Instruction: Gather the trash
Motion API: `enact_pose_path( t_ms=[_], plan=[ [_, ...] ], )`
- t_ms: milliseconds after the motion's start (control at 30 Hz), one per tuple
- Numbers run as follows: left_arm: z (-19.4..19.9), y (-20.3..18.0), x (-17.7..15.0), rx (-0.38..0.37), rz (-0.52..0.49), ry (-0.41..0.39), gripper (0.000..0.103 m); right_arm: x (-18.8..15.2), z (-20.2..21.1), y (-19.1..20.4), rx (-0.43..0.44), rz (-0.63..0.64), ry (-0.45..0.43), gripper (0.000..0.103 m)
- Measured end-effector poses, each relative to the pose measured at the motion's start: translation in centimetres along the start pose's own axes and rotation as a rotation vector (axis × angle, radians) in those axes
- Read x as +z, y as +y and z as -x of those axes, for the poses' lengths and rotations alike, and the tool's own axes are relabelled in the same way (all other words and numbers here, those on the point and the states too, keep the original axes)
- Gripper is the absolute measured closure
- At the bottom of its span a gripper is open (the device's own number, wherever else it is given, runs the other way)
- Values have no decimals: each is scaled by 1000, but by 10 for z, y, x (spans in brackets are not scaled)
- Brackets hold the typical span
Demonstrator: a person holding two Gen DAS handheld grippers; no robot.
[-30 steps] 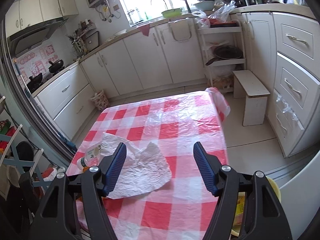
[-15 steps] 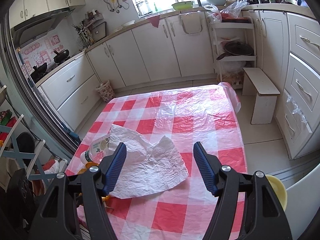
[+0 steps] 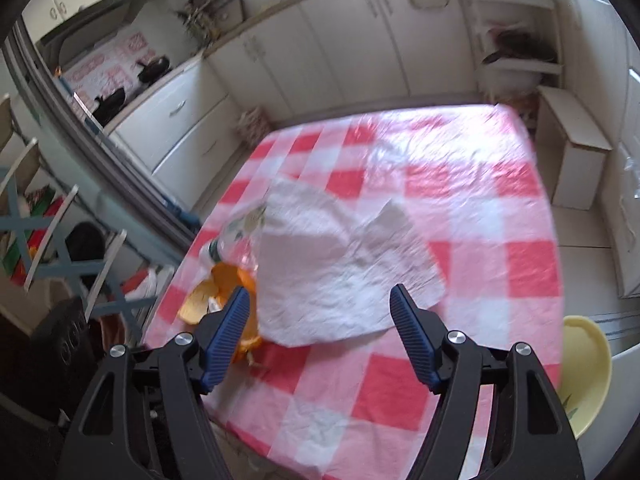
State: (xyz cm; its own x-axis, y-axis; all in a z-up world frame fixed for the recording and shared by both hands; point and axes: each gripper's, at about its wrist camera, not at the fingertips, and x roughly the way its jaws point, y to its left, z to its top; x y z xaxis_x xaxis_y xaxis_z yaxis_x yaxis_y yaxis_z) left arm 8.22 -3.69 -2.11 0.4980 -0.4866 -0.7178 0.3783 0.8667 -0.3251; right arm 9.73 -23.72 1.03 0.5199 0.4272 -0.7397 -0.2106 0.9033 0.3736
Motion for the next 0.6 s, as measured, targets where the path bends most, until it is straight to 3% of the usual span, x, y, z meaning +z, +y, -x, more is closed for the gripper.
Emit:
enact_pose_path(
  t_ms=[67, 200, 400, 600],
  plan=[
    [5, 2, 0, 13, 4, -8, 82, -5, -10, 7, 30, 6, 33, 34],
    [14, 11, 4, 45, 28, -26, 79, -12, -34, 20, 89, 2, 99, 46],
    [24, 19, 3, 48, 36, -29, 74, -10, -43, 32, 205, -49, 115, 50],
    [34, 45, -2, 60, 104, -35, 69, -15, -67, 37, 205, -76, 213, 53]
  ],
)
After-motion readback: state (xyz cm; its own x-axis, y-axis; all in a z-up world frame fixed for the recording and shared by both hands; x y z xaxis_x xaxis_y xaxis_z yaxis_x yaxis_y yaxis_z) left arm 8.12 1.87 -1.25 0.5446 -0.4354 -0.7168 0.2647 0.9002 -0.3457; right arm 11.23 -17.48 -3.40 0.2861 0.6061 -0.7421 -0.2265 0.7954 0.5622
